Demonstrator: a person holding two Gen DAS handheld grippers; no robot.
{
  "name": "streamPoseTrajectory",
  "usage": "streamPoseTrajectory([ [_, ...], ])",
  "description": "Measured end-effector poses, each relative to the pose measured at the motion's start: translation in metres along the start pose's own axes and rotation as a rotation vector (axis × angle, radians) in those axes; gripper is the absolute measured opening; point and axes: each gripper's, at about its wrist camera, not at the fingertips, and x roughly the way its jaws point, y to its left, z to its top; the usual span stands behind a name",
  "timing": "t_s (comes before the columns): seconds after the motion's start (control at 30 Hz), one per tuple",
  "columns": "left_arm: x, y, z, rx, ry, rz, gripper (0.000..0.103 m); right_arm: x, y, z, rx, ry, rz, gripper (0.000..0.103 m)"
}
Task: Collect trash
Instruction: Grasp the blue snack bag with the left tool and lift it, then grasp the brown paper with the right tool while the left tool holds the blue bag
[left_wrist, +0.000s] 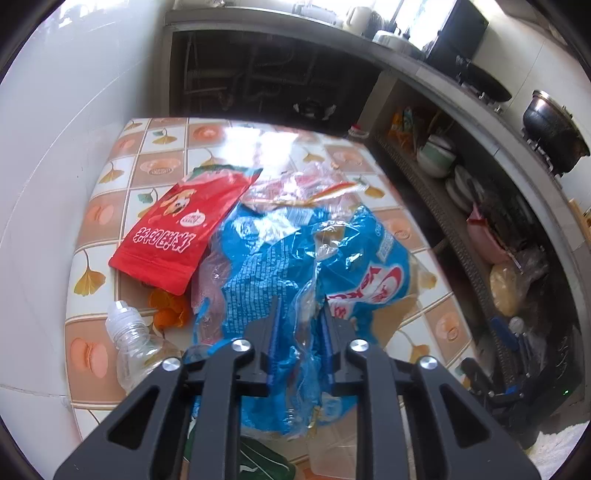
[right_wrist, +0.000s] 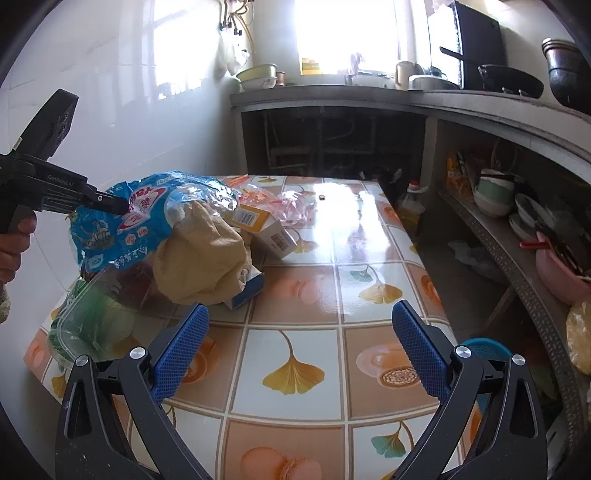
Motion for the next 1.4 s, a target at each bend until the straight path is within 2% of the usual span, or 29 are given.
streamPoseTrajectory([
  [0.13, -0.017, -0.003, 0.0, -0.015, -0.06, -0.028, 0.008, -0.007, -0.001, 0.0, 0.002, -0.01, -0.01, 0.095],
  [0.33, -0.057, -0.007, -0.004, -0.031, -0.208, -0.08, 0.004, -0.018, -0.001, 0.001, 0.006, -0.031, -0.02, 0.095],
  [0.43, -0.076, -0.009, -0.009, -0.029, -0.295, -0.081, 0.003, -0.021, 0.0, 0.004, 0.005, -0.044, -0.001, 0.095],
  [0.57, -0.097, -0.005, -0.016, -0.051, -0.408, -0.057, 0.002, -0.019, -0.002, 0.019, 0.046, -0.041, 0.138, 0.095],
  [0.7, -0.107, -0.004, -0.026, -0.074, -0.473, 0.016, 0.002, 0.009, -0.001, 0.041, 0.15, 0.044, 0.345, 0.095],
  [0.77, -0.109, -0.003, -0.031, -0.084, -0.492, 0.045, 0.002, 0.028, 0.004, 0.049, 0.179, 0.082, 0.42, 0.095],
  [1.07, -0.109, 0.016, -0.042, -0.107, -0.515, 0.052, 0.002, 0.113, 0.038, 0.057, 0.141, 0.263, 0.485, 0.095],
  [1.27, -0.104, 0.029, -0.047, -0.117, -0.512, 0.039, 0.002, 0.129, 0.045, 0.057, 0.104, 0.315, 0.475, 0.071],
  [1.4, -0.103, 0.036, -0.048, -0.13, -0.515, 0.026, 0.002, 0.126, 0.045, 0.06, 0.079, 0.323, 0.46, 0.047],
])
